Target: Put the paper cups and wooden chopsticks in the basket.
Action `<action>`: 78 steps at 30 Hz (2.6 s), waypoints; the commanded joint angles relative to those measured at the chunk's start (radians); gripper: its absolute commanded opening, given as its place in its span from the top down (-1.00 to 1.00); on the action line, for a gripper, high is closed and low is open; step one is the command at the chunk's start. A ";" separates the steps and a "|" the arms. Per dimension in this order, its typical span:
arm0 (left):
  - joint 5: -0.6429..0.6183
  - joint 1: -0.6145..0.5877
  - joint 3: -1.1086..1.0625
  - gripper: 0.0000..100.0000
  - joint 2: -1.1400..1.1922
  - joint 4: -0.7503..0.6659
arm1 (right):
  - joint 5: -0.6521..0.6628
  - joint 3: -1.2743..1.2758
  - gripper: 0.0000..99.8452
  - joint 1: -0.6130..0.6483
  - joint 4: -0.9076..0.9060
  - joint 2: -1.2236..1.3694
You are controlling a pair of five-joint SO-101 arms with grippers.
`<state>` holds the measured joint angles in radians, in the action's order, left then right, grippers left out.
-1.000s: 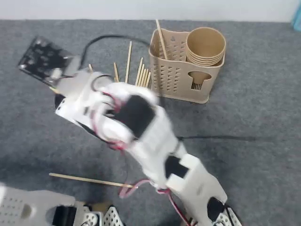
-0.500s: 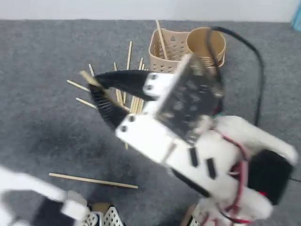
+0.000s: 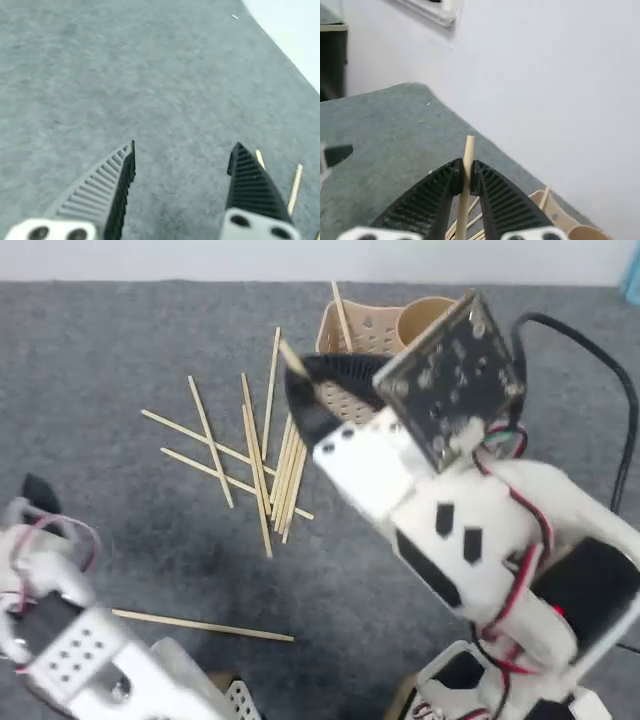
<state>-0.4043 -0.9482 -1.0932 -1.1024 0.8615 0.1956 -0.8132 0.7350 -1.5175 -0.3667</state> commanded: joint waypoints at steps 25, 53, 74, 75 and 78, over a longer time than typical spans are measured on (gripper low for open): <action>-0.006 0.275 -0.591 0.43 -0.713 -0.107 | -0.098 0.634 0.99 -0.305 1.417 0.246; -0.006 0.276 -0.591 0.43 -0.713 -0.104 | -0.100 0.229 0.99 -0.351 1.524 0.590; -0.006 0.276 -0.591 0.43 -0.712 -0.107 | -0.209 0.707 0.99 -0.355 1.526 0.374; -0.006 0.276 -0.591 0.43 -0.712 -0.107 | -0.210 0.749 0.99 -0.352 1.527 0.351; -0.006 0.278 -0.591 0.43 -0.712 -0.107 | -0.210 0.819 0.99 -0.352 1.558 0.326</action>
<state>-0.4074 -0.6813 -1.6901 -1.7990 0.7511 -0.0008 -0.0307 0.3713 0.0046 0.0598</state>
